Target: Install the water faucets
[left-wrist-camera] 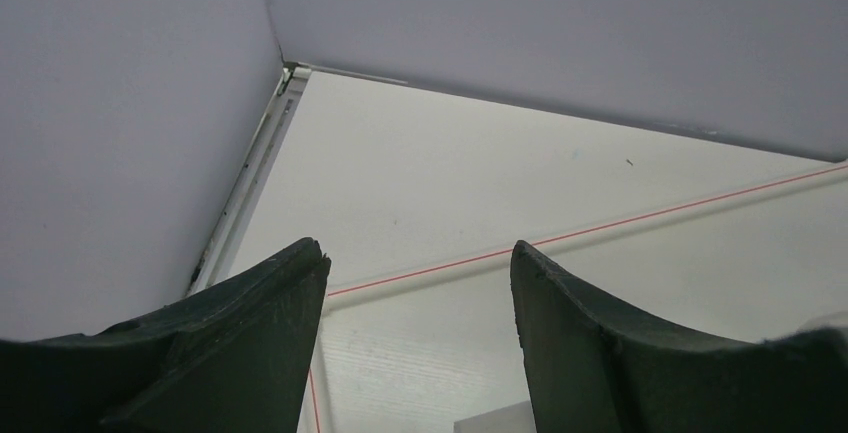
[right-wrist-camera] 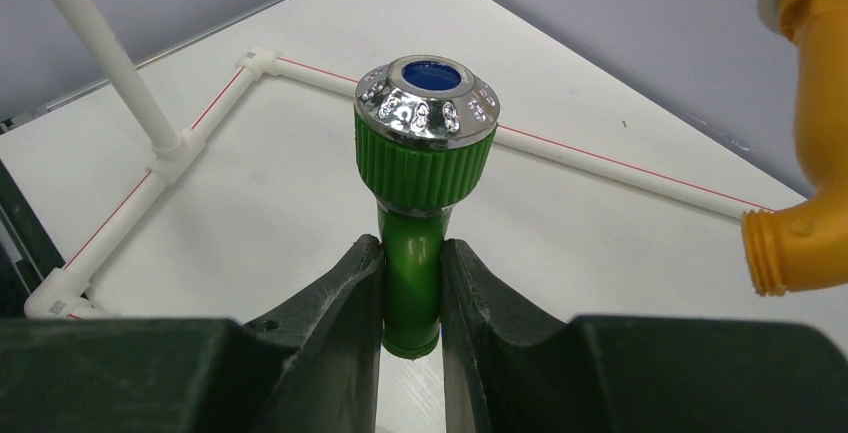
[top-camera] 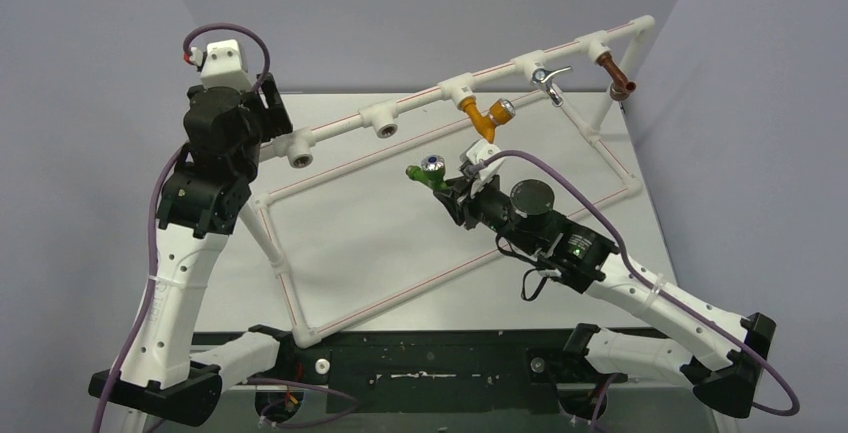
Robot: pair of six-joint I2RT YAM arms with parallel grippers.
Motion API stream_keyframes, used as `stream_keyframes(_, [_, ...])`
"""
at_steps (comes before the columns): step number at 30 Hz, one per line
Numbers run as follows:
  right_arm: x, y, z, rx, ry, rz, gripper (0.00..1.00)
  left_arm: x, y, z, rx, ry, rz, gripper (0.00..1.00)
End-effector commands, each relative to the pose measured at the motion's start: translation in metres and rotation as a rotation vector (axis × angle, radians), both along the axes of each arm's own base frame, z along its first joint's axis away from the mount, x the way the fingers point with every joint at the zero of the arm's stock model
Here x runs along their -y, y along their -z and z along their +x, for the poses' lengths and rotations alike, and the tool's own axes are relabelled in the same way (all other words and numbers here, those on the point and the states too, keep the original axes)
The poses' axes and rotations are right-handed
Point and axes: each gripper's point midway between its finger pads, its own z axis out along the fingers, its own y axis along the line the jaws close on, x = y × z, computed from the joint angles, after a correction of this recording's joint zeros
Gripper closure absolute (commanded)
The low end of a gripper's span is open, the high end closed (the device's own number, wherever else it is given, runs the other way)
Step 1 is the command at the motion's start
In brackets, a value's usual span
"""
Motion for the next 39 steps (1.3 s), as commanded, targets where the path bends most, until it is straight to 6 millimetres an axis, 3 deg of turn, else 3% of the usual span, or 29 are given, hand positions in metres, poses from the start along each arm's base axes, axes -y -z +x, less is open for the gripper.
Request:
stream_keyframes(1, [-0.01, -0.035, -0.024, 0.091, -0.119, 0.118, 1.0, -0.009, -0.016, 0.016, 0.097, -0.061, 0.022, 0.35])
stream_keyframes(10, [-0.017, -0.048, -0.045, 0.143, -0.214, 0.19, 1.0, -0.01, 0.029, 0.036, 0.057, -0.093, 0.056, 0.35])
stream_keyframes(24, [-0.016, -0.051, -0.041, 0.151, -0.172, 0.211, 1.0, -0.01, 0.065, 0.028, 0.018, -0.086, 0.058, 0.35])
stream_keyframes(33, [-0.003, -0.063, -0.027, 0.236, 0.044, 0.232, 1.0, -0.004, 0.092, 0.03, -0.038, -0.057, 0.054, 0.34])
stream_keyframes(39, [-0.007, -0.068, -0.026, 0.346, 0.12, 0.134, 1.0, -0.001, 0.107, 0.026, -0.044, -0.037, 0.046, 0.34])
